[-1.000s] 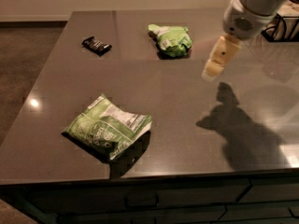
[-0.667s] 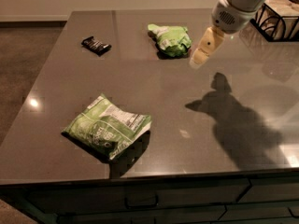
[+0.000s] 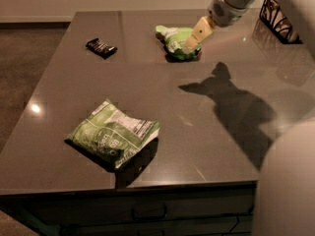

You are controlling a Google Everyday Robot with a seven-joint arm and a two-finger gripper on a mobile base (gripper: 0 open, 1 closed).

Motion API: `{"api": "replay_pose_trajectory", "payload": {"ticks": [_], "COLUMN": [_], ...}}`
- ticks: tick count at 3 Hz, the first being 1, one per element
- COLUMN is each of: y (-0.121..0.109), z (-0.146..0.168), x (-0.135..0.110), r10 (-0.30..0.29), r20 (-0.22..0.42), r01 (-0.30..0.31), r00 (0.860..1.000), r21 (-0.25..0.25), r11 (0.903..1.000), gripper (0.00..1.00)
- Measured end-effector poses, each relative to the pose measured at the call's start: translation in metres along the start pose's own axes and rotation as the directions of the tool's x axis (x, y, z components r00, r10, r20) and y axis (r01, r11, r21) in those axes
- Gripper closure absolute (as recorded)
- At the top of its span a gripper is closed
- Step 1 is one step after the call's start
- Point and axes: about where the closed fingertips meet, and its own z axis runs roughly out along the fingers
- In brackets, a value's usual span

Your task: Move green rice chip bag near rxbar chocolate

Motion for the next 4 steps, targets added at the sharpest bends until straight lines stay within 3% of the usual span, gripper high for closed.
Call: {"api": "replay_pose_trajectory", "payload": {"ticks": [2, 4], "y": [-0.014, -0.026], "z": [0.061, 0.114], "x": [-0.042, -0.058], "r10": [0.101, 0.154], "r20": [0.065, 0.111], "r01": [-0.097, -0.15], "r00": [0.993, 0.982], "r21": [-0.056, -0.04], "r11": [0.9937, 0.9879], "gripper": [0.0, 0.0]}}
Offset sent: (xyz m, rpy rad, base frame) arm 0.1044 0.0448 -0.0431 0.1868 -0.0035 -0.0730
